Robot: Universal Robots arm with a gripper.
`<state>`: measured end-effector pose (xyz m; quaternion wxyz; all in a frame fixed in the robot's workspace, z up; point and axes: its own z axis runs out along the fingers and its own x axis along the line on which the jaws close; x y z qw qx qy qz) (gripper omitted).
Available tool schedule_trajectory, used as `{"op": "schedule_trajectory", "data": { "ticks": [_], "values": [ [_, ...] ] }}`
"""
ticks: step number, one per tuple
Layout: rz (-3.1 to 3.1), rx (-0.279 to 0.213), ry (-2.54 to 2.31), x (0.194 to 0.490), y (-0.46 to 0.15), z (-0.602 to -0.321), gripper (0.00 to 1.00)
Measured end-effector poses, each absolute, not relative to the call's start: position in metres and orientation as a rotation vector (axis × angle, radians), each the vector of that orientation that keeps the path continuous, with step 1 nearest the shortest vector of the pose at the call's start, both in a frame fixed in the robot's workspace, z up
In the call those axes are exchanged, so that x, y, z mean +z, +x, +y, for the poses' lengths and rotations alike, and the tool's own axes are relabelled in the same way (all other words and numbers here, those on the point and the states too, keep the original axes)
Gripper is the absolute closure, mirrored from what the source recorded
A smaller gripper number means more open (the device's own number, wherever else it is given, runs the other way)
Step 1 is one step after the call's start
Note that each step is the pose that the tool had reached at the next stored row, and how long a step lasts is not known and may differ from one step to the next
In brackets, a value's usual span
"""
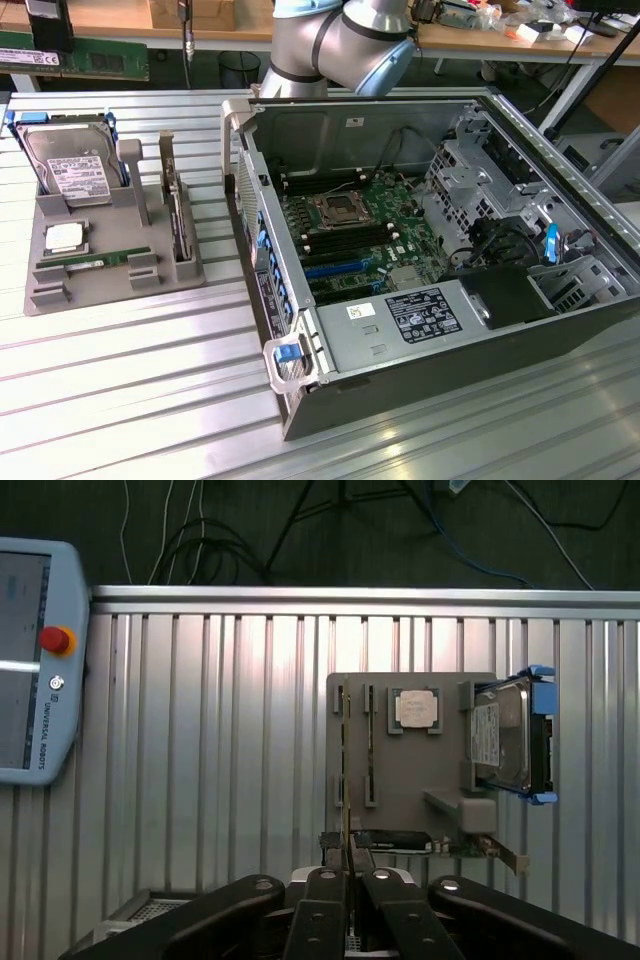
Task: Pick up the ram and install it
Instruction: 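Pick up the ram and move it above insertion slot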
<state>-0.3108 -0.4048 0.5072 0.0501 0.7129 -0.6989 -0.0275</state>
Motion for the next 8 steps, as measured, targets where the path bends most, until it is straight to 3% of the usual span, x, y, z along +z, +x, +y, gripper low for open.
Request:
{"op": "schedule_trajectory", "data": {
  "ticks": [8],
  "values": [
    [-2.118,-0.104,2.161,0.505,-0.296,-0.405,0.87]
  ]
}}
